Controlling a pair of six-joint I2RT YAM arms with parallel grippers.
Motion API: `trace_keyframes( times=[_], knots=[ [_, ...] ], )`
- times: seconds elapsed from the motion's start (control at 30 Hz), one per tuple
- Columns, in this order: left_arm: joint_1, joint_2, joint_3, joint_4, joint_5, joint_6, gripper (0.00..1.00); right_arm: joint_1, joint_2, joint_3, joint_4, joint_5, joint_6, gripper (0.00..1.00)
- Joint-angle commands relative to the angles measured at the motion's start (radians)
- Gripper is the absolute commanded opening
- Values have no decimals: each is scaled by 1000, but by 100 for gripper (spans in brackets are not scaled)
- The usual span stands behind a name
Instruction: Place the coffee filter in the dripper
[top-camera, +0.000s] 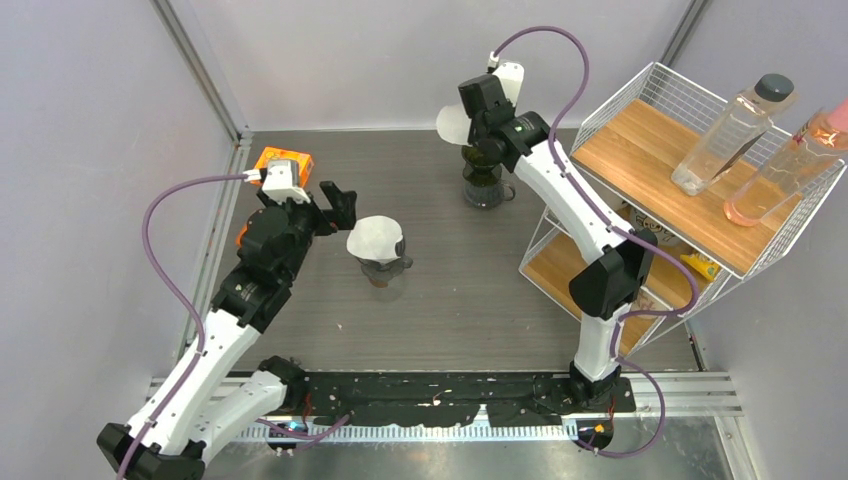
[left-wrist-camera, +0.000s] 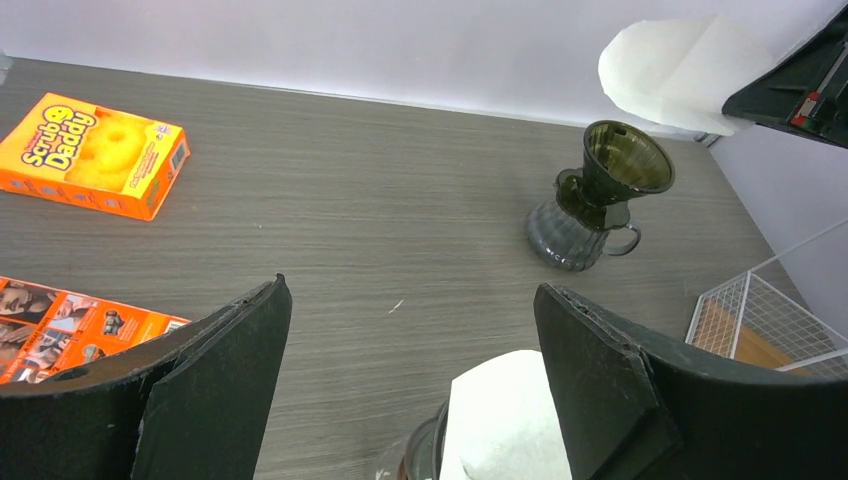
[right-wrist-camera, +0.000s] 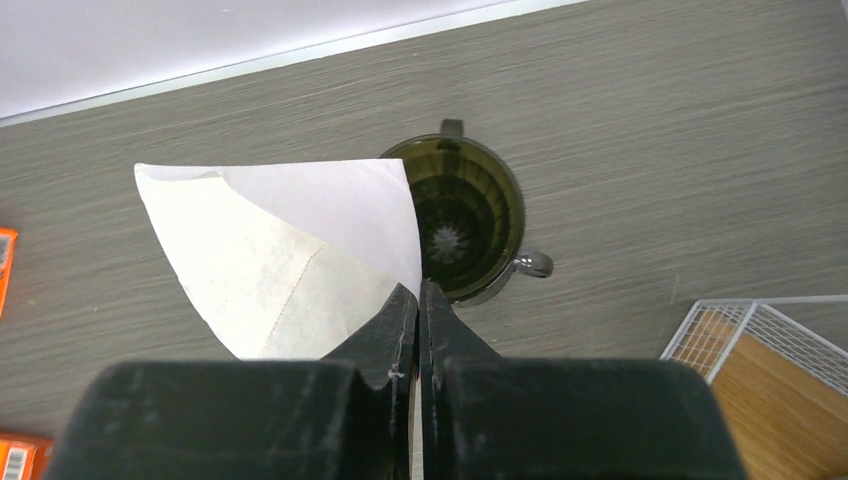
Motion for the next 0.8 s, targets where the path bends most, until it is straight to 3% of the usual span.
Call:
trace_keyframes(
  times=[0.0, 0.5, 0.67, 0.77],
  knots=[
    [14, -10, -13, 76, 14, -21, 100, -29, 17, 56, -55, 16, 43, 5],
    [26, 4, -17, 84, 44, -21, 100, -100, 99, 47, -70, -66, 75, 7],
    [26, 10, -17, 89, 46, -20, 100, -108, 111, 39, -71, -106, 77, 12],
    [26, 10, -17, 88, 49, -20, 100, -107, 109, 38, -72, -112, 84, 22]
  ],
)
